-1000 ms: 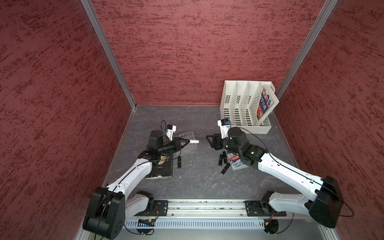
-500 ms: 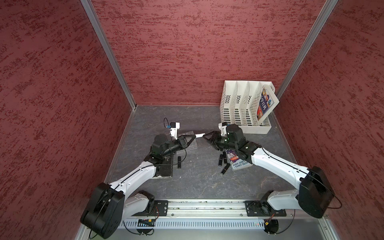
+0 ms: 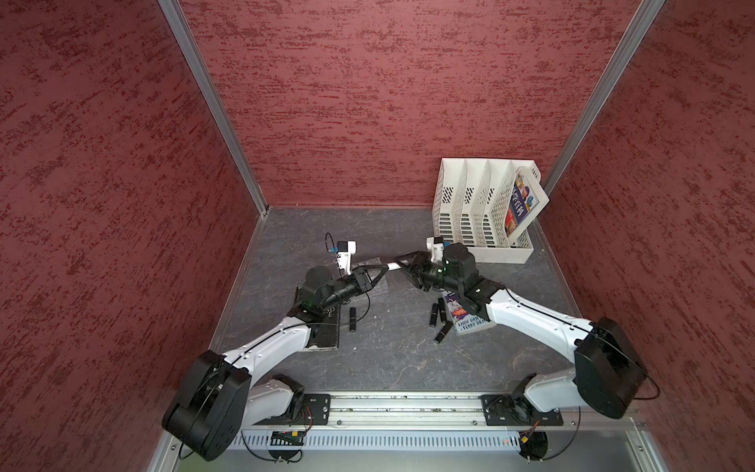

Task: Arrange the lipsticks in the organizer
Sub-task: Pick up the lipstick at the center of the board, then place the lipstick in the storage box.

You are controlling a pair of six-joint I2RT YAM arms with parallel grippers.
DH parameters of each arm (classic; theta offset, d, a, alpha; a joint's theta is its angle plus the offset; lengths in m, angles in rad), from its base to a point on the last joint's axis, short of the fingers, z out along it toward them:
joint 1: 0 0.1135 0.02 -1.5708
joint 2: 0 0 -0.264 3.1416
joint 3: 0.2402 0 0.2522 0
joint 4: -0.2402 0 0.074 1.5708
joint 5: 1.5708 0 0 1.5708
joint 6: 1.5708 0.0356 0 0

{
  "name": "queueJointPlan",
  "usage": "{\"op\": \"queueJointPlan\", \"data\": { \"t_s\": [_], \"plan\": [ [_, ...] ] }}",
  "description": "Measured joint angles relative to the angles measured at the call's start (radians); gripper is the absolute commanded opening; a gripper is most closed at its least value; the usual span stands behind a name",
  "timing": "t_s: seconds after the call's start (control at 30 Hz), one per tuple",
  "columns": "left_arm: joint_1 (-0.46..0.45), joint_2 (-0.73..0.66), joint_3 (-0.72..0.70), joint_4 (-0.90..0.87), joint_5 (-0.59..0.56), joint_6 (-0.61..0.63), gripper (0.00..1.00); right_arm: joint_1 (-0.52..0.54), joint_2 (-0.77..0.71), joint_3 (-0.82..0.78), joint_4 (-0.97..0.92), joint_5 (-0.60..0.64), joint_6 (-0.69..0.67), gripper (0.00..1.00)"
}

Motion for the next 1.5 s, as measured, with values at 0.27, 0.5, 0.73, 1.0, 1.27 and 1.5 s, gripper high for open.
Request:
{"op": "queueJointPlan", "data": {
  "t_s": [0.27,0.5,0.73,1.0,1.27,1.5],
  "plan": [
    [-0.004,0.01,-0.002,-0.004,0.003,-0.01,0.57,0.0,0.047,0.0,0.089,0.005,0.053,0.21],
    [0.047,-0.032,-0.002,-0.094,0.015,-0.024,0.75,0.002,0.091,0.048,0.043,0.053,0.045,0.16],
    [0.24,-0.269,0.161,-0.788,-0.27,0.19,0.69,0.123,0.286,0.442,-0.329,0.411,-0.303,0.15],
    [0.278,-0.295,0.206,-1.231,-0.583,0.317,0.66,0.332,0.618,0.846,-0.531,0.691,-0.682,0.11],
    [0.336,-0.317,0.187,-1.315,-0.638,0.354,0.66,0.354,0.833,1.04,-0.614,0.745,-0.831,0.11],
    [0.336,-0.32,0.165,-1.311,-0.628,0.37,0.65,0.334,0.916,1.137,-0.631,0.75,-0.871,0.11]
  ]
}}
